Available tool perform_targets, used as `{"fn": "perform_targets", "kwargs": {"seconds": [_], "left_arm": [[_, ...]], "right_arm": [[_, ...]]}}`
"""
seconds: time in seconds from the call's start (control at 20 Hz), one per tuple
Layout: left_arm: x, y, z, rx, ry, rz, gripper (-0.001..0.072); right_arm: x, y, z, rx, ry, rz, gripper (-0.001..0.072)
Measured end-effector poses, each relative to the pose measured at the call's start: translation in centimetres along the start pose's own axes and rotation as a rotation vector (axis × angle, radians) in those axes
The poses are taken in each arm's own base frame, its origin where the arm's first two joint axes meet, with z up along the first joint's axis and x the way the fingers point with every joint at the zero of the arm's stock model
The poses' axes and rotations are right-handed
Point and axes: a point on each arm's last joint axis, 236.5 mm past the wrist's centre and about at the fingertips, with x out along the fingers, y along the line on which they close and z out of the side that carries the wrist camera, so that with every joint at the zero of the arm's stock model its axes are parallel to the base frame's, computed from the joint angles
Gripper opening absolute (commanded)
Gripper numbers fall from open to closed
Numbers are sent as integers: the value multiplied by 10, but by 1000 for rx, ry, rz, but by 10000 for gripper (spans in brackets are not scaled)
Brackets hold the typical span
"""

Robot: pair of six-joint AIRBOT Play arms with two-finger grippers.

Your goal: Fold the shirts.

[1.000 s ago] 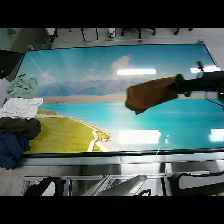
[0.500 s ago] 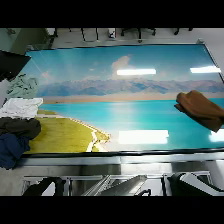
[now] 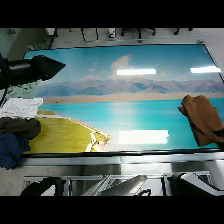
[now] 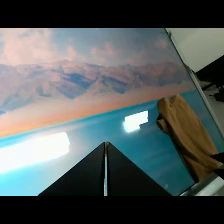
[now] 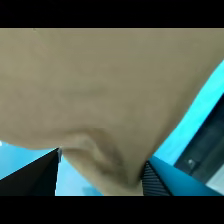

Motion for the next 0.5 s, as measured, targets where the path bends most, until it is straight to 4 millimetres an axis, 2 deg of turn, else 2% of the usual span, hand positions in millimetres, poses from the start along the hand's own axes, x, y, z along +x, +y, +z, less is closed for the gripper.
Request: {"fn": "perform_targets", "kwargs": {"seconds": [0.05, 0.1, 0.15, 0.2, 0.25, 0.3, 0.4, 0.5], "left_arm": [[2, -1, 0, 1, 2, -4, 15], [4, -2, 0, 1, -2, -6, 15], [4, -2, 1, 1, -5, -7, 15], [3, -2, 3, 0, -13, -5, 15], [1, -1, 5, 0, -20, -2, 15], [-2, 0, 6, 1, -28, 3, 15], [-9, 2, 6, 1, -28, 13, 15], [-13, 1, -3, -2, -14, 16, 15]], "right_arm": [[-10, -1, 2, -23, 9, -24, 515], [-23, -1, 5, -37, 16, -51, 448], [-38, 2, 9, -47, 11, -79, 357], [-53, 8, 13, -57, -4, -94, 203], [-66, 22, 16, -77, -30, -86, 109], [-76, 43, 15, -107, -53, -50, 106], [-89, 100, 3, -219, -82, 59, 27], [-96, 161, -30, -389, -74, 164, 26]]}}
